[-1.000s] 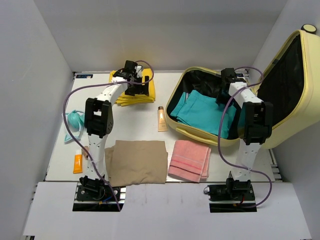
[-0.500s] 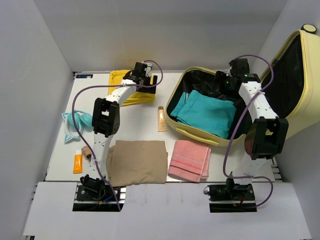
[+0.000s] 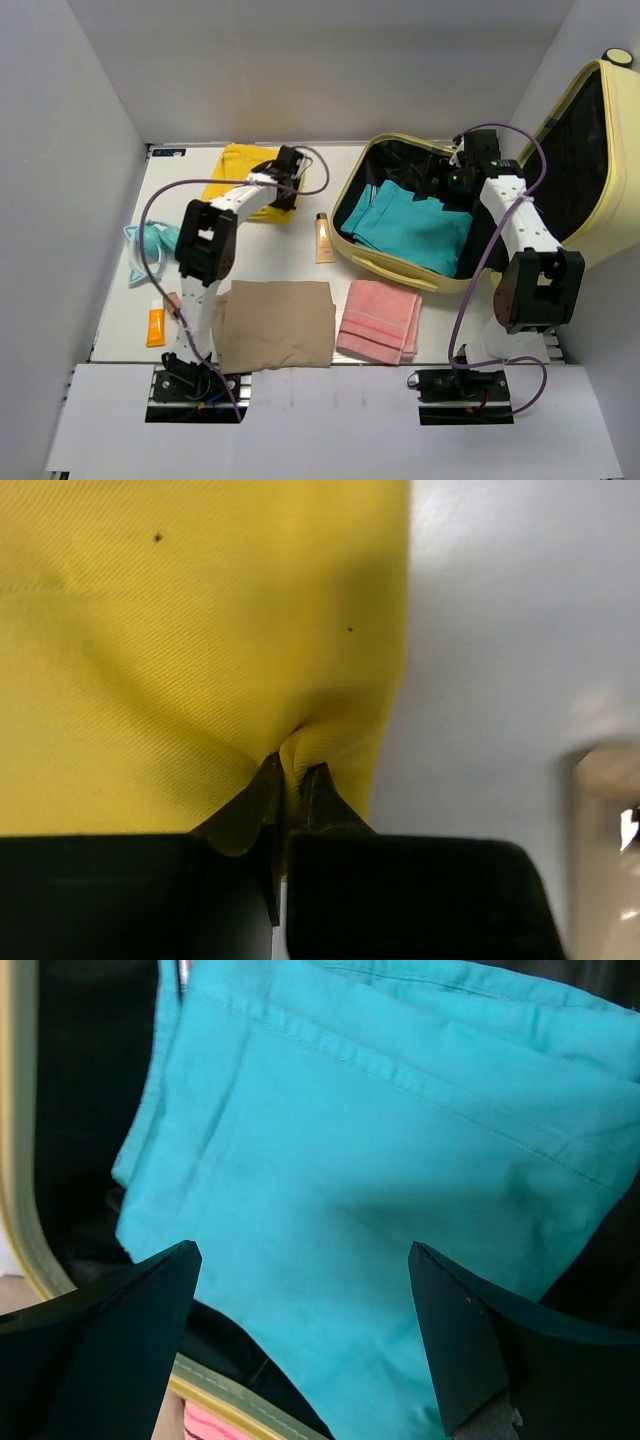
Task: Pack the luggage
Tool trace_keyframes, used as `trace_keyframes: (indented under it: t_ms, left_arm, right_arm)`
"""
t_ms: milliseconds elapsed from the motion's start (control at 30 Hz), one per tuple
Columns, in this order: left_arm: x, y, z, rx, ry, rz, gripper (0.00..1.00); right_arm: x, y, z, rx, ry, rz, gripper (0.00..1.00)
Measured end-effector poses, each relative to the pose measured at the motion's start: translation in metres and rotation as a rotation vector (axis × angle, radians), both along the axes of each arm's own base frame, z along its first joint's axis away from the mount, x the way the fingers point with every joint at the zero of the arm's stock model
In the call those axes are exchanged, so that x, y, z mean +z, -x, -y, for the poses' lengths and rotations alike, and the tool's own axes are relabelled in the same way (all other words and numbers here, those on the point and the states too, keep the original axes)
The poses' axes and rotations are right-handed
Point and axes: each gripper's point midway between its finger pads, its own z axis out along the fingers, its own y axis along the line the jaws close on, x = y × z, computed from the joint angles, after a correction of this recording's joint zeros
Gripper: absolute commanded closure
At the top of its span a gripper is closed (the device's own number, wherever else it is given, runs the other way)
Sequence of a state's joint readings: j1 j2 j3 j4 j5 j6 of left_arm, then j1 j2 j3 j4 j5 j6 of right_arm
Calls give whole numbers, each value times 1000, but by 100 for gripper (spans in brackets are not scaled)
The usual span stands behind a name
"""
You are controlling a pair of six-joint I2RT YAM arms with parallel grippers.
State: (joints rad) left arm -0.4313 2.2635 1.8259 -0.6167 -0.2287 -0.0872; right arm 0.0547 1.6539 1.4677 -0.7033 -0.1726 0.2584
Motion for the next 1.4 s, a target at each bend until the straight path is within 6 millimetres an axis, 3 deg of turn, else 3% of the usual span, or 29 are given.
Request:
trace_keyframes:
  t_ms: [67, 100, 167, 200, 267, 367, 500, 633, 700, 833, 900, 967, 1000, 1233, 1400]
  left_arm:
    - [0, 29, -23, 30, -13, -50, 86]
    - [0, 45, -36, 47, -17, -77, 66]
    - [1, 74, -62, 72, -34, -138, 39]
    - [-1, 89, -70, 82, -34, -168, 15]
    - [-1, 110, -84, 85, -46, -222, 7]
    - [1, 122, -85, 56, -46, -264, 0]
    - [15, 115, -69, -21, -31, -247, 0]
    - [44, 91, -53, -86, -14, -162, 0]
    - [49, 86, -51, -100, -26, -139, 0]
    - [30, 95, -66, -92, -86, -186, 10]
    - [10, 109, -77, -87, -110, -242, 13]
    - [-10, 123, -87, -89, -127, -284, 23]
    - [-16, 125, -91, -92, -139, -285, 45]
    - [-9, 114, -99, -74, -97, -273, 100]
    - [-8, 115, -95, -84, -51, -287, 100]
  right_arm:
    - [5, 1, -4, 14, -10, 11, 9]
    - [7, 2, -6, 20, -14, 17, 9]
    - [11, 4, -11, 37, -18, 27, 9]
    - [12, 5, -14, 48, -20, 31, 9]
    - [13, 7, -20, 72, -22, 33, 9]
    - [14, 10, -28, 109, -19, 34, 9]
    - [18, 14, -38, 161, -25, 37, 9]
    - [19, 16, -42, 177, -22, 34, 9]
    - [18, 17, -42, 180, -17, 30, 9]
    - [16, 19, -40, 177, -4, 22, 9]
    - [16, 19, -39, 175, 3, 23, 9]
    - [16, 19, -38, 177, 5, 23, 9]
    - [15, 19, -39, 182, 5, 22, 9]
    - [18, 27, -50, 258, 8, 22, 9]
    - [21, 38, -74, 345, -19, 22, 9]
